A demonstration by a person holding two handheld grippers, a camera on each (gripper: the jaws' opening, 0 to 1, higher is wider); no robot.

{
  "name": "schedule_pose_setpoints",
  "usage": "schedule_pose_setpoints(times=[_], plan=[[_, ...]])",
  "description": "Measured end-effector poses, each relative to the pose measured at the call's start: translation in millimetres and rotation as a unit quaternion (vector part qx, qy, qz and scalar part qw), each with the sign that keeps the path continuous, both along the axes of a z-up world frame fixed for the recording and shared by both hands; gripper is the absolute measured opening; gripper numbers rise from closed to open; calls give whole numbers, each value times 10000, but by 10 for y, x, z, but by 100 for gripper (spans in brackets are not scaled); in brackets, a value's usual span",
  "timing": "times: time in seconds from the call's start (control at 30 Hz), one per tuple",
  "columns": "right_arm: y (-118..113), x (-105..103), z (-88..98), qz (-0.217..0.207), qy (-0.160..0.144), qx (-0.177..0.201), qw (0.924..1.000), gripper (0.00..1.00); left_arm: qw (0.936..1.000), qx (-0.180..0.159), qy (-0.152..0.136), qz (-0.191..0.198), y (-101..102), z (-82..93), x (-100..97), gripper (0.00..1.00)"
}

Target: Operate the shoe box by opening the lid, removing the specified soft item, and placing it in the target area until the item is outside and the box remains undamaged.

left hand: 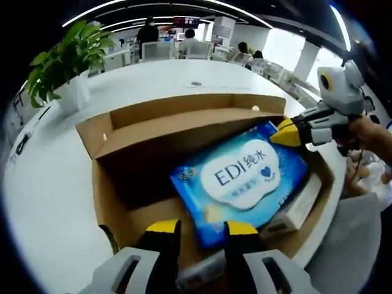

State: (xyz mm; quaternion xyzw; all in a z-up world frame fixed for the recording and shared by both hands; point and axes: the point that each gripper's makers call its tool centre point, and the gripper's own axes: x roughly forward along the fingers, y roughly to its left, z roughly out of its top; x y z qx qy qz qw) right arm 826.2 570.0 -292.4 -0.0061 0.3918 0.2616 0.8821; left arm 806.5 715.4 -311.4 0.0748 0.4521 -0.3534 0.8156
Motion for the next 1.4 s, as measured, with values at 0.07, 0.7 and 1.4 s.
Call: schedule_pose_setpoints(times=[0.07, 0.7, 1.4], plan=[[-6, -1, -8, 4, 9, 5, 10000, 0, 9999, -16, 135, 72, -2, -50, 2, 27], [4, -10, -31, 0, -53, 82, 10000, 0, 9982, -206, 456, 345, -90, -213, 42, 11], [-18, -34, 22, -165, -48, 173, 9997, 0, 9985, -142, 315, 416, -96, -142, 60, 0]])
